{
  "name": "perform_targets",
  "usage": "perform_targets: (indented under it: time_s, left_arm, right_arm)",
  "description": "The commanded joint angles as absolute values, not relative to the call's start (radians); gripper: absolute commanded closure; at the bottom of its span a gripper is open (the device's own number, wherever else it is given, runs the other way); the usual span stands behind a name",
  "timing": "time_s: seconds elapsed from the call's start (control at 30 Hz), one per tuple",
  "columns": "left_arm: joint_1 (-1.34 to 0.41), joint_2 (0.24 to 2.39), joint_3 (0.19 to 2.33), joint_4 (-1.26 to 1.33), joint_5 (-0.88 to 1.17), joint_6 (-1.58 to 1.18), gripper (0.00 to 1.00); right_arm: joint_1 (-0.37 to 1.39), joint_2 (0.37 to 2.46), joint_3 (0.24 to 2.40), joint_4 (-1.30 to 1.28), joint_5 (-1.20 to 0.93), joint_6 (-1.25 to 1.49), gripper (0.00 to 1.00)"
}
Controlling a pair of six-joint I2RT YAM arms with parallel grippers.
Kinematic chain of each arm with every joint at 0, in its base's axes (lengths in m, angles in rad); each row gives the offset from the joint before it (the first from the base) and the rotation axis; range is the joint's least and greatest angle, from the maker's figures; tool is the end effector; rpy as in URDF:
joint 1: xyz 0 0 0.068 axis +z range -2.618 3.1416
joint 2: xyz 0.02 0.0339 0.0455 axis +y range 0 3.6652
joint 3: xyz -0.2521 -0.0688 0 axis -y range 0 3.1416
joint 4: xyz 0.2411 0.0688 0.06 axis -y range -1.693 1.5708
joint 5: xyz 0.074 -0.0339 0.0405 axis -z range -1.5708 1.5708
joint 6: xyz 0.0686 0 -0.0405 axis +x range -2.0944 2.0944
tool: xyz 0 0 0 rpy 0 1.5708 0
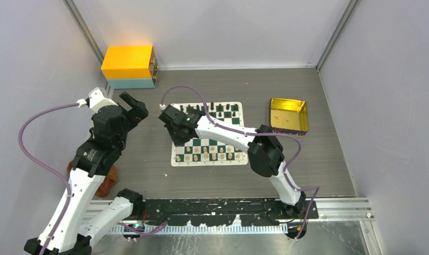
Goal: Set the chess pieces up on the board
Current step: Place the chess piece on the chessboard.
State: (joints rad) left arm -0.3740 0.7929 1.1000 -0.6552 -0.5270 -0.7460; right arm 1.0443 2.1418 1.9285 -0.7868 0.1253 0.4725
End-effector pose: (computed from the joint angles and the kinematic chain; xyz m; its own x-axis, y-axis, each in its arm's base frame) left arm 0.1802 -0.0337 0.3777 -0.1488 -0.5718 -0.8068 -0.3068 0.8023 -0.5120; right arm 0.2493 0.4118 0.2137 -0.7515 -0.3944 -0.5289 -0.5411 0.8270 0.1522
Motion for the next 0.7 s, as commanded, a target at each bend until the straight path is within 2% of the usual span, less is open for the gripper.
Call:
perform_targets:
  time_s: [0.0,0.67]
  left_arm:
    - [-0.379,0.761,1.101,-0.662,-0.534,-0.72,0.07]
    - [-0.379,0.729,1.095,-0.689,-0.513,-0.709,0.07]
  right_arm:
    - [1.059,2.164,1.983,-0.78,0.133,0.463,0.99]
    - [1.065,2.276,2.004,-0.759,0.168,0.431,0.99]
